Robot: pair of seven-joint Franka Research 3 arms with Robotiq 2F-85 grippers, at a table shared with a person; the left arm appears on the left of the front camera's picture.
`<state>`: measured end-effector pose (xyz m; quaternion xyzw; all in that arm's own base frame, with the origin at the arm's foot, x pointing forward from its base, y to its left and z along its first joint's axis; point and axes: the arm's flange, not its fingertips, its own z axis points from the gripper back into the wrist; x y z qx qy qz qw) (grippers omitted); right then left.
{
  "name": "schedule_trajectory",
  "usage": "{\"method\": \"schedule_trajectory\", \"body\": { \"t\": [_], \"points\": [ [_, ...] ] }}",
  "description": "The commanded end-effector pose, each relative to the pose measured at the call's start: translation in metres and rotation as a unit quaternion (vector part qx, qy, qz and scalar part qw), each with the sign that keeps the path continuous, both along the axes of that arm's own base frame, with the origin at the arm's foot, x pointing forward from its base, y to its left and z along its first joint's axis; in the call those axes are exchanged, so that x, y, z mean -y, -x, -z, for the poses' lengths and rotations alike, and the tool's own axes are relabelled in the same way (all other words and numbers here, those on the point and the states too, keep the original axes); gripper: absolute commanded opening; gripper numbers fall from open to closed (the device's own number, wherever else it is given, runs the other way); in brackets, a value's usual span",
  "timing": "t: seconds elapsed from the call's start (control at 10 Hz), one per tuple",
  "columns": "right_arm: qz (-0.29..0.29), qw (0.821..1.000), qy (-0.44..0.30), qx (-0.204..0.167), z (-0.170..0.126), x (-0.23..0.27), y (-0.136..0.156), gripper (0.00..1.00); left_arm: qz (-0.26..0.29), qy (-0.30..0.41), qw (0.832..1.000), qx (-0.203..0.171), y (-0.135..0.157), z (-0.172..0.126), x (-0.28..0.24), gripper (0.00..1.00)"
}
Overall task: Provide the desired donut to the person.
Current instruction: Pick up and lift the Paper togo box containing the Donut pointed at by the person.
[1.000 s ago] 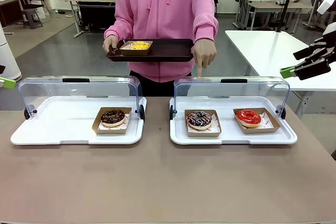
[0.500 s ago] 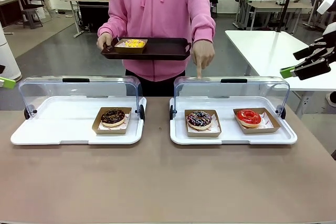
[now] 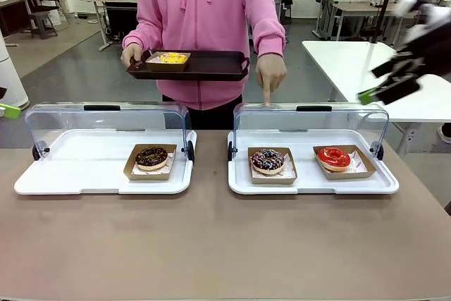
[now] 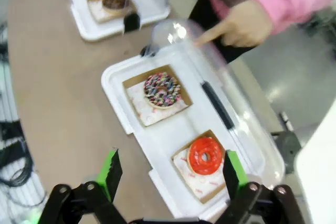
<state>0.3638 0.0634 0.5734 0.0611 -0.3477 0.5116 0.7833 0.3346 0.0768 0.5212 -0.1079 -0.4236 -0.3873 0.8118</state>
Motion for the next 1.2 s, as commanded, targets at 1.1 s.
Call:
{"method": "schedule_trajectory", "body": {
  "t": [1.1],
  "points": [
    [-0.171, 0.942, 0.271, -0.096, 0.153, -0.139, -0.084, 1.0, -0.007, -0.001, 1.0, -0.003, 0.004, 0.003, 0.004, 1.0]
  ]
}}
